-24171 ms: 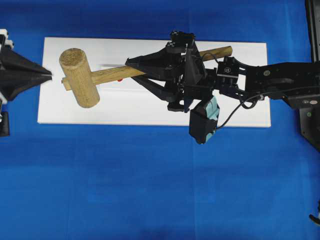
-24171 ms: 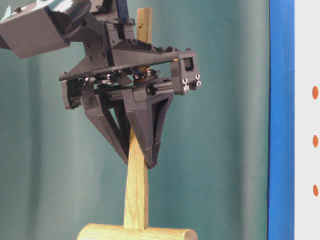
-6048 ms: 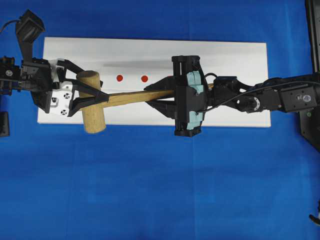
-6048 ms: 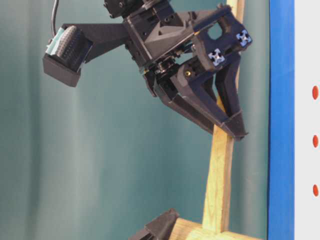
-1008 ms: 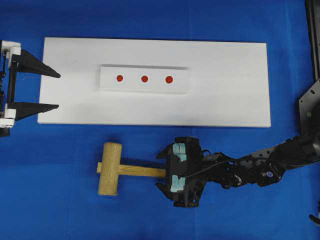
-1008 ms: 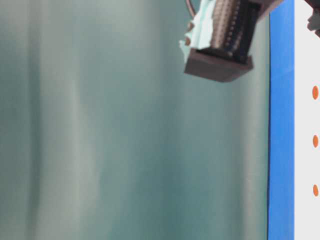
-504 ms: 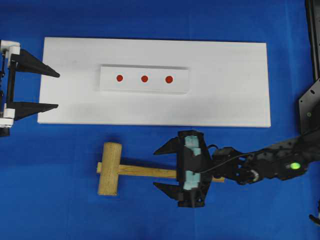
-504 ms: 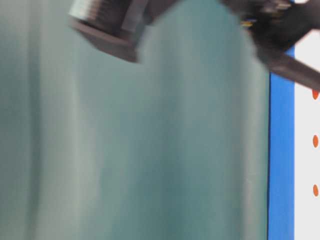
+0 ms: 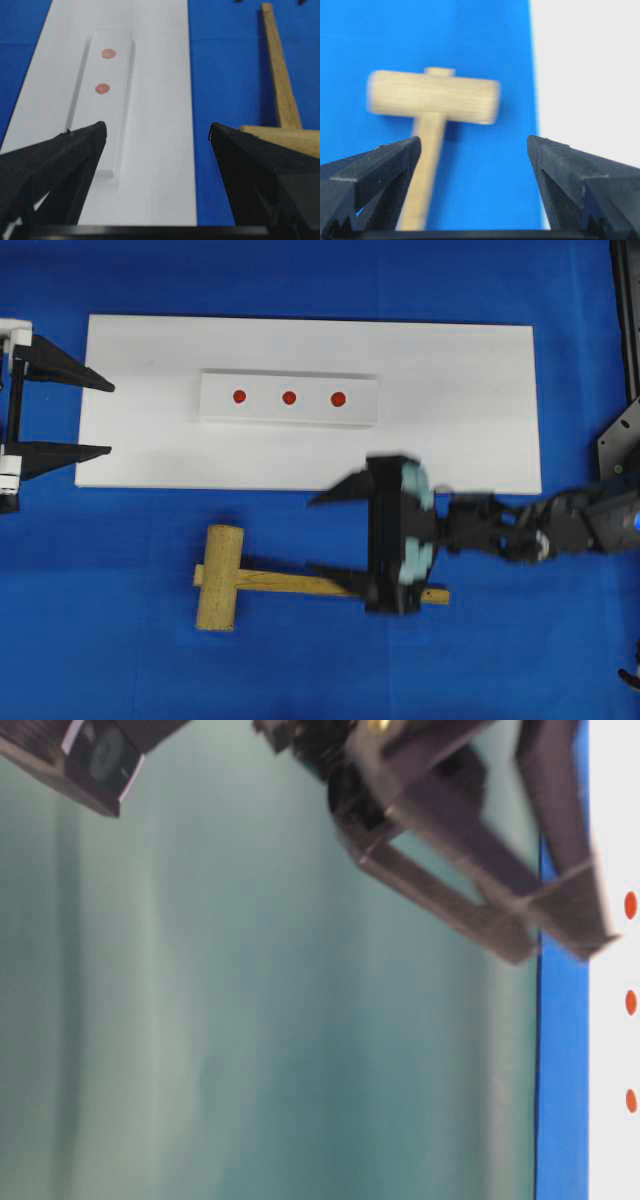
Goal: Hit the mark with a hammer.
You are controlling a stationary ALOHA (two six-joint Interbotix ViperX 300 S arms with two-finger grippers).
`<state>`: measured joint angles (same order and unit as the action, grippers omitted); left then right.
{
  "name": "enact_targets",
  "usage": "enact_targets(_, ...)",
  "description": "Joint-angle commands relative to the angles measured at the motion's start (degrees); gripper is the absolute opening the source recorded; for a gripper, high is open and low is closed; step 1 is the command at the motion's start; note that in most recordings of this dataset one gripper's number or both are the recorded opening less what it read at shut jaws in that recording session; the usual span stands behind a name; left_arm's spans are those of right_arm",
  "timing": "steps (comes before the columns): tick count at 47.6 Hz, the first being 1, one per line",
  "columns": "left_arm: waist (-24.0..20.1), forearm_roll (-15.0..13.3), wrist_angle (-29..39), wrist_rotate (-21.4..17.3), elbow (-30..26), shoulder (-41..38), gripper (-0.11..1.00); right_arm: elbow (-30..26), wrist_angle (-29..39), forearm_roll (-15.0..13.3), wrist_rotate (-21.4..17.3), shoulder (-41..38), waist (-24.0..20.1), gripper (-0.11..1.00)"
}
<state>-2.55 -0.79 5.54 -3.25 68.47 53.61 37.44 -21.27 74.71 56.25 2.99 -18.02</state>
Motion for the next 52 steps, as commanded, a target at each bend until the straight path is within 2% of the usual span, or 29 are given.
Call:
enact_targets(1, 0.0, -0.09, -0.18, 0.09, -0.53, -0.18, 0.82, 0.18, 0.97, -0.09, 1.67, 3.87, 3.52, 0.81)
enact_targets(10, 0.0, -0.09, -0.26, 0.09, -0.53, -0.09, 0.82, 2.72, 7.03, -0.09, 5.36, 8.7, 12.3, 0.81)
enact_targets(19, 0.0, -0.09, -0.26, 0.0, -0.53, -0.09, 0.82, 4.31, 12.22, -0.18, 5.98, 10.63, 18.19, 0.81)
enact_targets(29, -0.09, -0.09, -0.26, 0.0, -0.53, -0.18, 0.82, 6.86, 13.62, -0.26, 7.21, 17.31, 18.72, 0.8)
enact_targets(41, 0.0, -0.09, -0.26, 0.0, -0.44, 0.0, 0.82, 15.82, 13.45, -0.18, 7.47, 34.37, 18.81, 0.8)
enact_targets(52, 0.0, -0.09, -0.26, -0.09, -0.44, 0.26, 0.82, 23.03, 13.97, -0.26, 7.65, 44.38, 18.81, 0.8)
